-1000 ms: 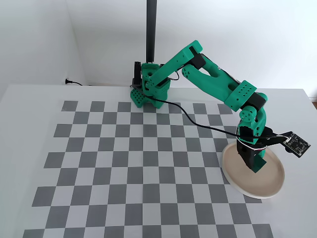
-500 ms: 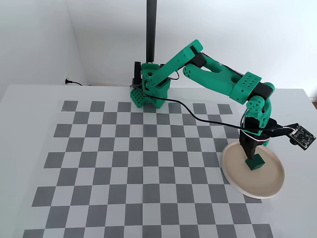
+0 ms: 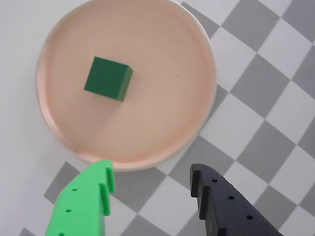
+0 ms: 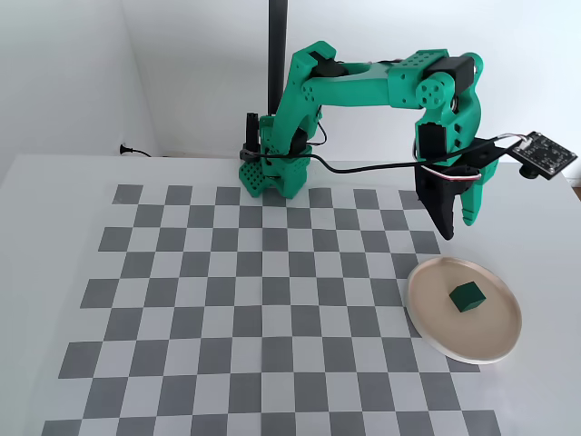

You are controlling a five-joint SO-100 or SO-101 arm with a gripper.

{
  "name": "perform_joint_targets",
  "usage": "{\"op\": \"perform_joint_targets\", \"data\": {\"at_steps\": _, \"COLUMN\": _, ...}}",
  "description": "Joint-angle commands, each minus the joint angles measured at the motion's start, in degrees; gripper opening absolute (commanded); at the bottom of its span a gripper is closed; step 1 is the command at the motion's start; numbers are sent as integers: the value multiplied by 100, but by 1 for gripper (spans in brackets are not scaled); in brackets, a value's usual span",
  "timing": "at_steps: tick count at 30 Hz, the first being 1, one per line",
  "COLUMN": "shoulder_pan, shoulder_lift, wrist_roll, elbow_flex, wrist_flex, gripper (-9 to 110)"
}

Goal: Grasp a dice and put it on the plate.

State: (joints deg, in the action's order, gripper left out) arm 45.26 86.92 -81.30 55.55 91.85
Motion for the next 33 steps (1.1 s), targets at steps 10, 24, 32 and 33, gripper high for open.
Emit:
{"op": "perform_joint_targets", "data": {"at_steps": 10, "shoulder_pan": -896, "shoulder_lift": 2663, "wrist_roll": 185, "elbow_flex": 536, "wrist_flex": 870, "gripper": -4}}
{"op": "perform_joint_targets", "data": {"at_steps": 24, "shoulder_pan": -2127, "shoulder_lift": 6627, "wrist_roll": 334, "elbow_flex": 4641, "wrist_flex": -387, "gripper": -4}}
{"op": "perform_joint_targets", "data": {"at_steps": 32, "shoulder_pan": -3366, "shoulder_lift": 8367, "wrist_roll": 352, "elbow_flex": 7181, "wrist_flex": -1485, "gripper": -4}}
{"op": "perform_joint_targets", "data": {"at_steps": 33, "shoulder_pan": -3507, "shoulder_lift": 8481, "wrist_roll": 352, "elbow_flex": 7427, "wrist_flex": -1617, "gripper": -4}}
